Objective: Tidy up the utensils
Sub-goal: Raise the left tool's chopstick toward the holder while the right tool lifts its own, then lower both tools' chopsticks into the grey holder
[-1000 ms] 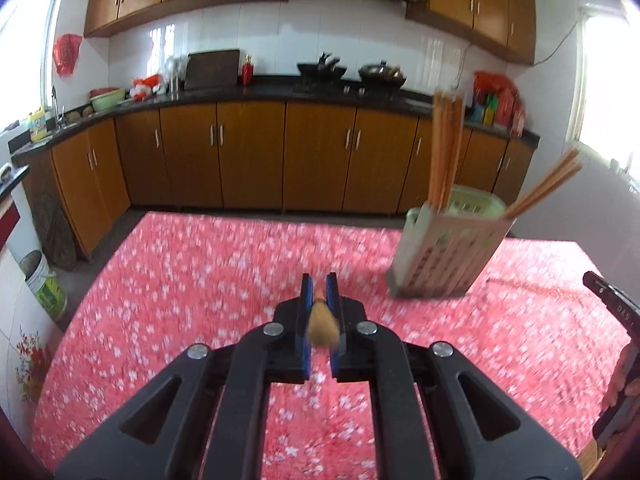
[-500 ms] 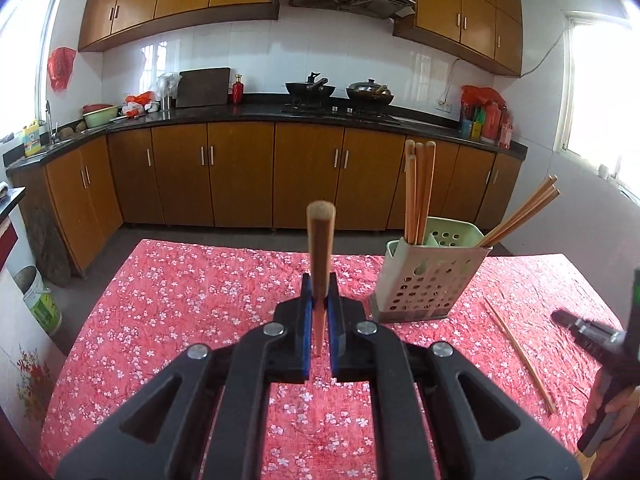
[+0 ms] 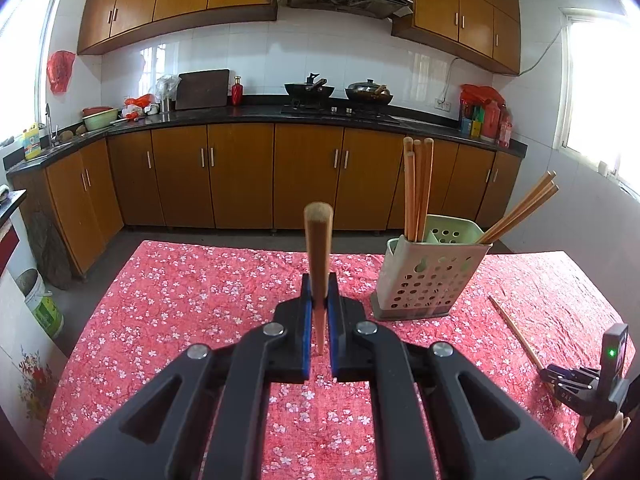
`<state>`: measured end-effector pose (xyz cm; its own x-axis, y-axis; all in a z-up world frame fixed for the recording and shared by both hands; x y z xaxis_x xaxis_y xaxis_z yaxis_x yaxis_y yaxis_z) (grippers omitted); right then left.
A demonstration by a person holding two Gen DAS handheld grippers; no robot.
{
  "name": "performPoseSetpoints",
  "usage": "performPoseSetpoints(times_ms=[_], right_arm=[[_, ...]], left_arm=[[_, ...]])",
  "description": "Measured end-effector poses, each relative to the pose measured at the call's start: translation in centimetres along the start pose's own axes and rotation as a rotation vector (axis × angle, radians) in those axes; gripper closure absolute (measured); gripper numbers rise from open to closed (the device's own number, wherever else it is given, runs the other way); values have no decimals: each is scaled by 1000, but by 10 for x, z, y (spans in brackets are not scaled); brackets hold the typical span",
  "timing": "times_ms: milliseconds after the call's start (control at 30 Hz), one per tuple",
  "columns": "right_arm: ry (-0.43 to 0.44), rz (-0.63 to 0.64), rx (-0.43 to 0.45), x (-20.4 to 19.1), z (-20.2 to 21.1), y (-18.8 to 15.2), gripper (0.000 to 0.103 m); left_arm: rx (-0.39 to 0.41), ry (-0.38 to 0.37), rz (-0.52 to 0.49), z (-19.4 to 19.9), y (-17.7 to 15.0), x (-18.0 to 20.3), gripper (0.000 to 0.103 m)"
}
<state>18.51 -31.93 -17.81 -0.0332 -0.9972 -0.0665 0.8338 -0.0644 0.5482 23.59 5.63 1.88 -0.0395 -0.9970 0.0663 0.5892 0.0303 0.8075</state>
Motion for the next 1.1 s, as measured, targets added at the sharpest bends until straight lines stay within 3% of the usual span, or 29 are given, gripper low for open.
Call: performPoseSetpoints(times_ms=[133,267,433,733,1100], right_arm=[[4,8,-4,-3,0,2,95],[66,15,11,-23,4,12,95],[66,63,1,-47,-4,16,95],[64,83,-4,-52,4,20,95],[98,25,254,-44,89,79,95]], left_arm=[[0,-1,-2,1,0,0,95],[-1,0,0,0,0,0,95],[0,1,0,0,1,0,95],[-13,-5,4,-4,-1,0,95],[4,-18,11,-1,4,-3,95]])
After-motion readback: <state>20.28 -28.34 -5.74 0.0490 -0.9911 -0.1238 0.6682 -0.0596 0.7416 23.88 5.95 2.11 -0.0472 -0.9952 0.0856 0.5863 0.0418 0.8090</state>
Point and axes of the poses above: each gripper's, at about its wrist camera, not at the fingertips, and z roughly against the way its jaws point, x to its right, y to its top, the point moved 9 cm from there along -z, roughly the way its jaws point, and after that the axes turned 6 degrees about -x, right-handed, at the moved point
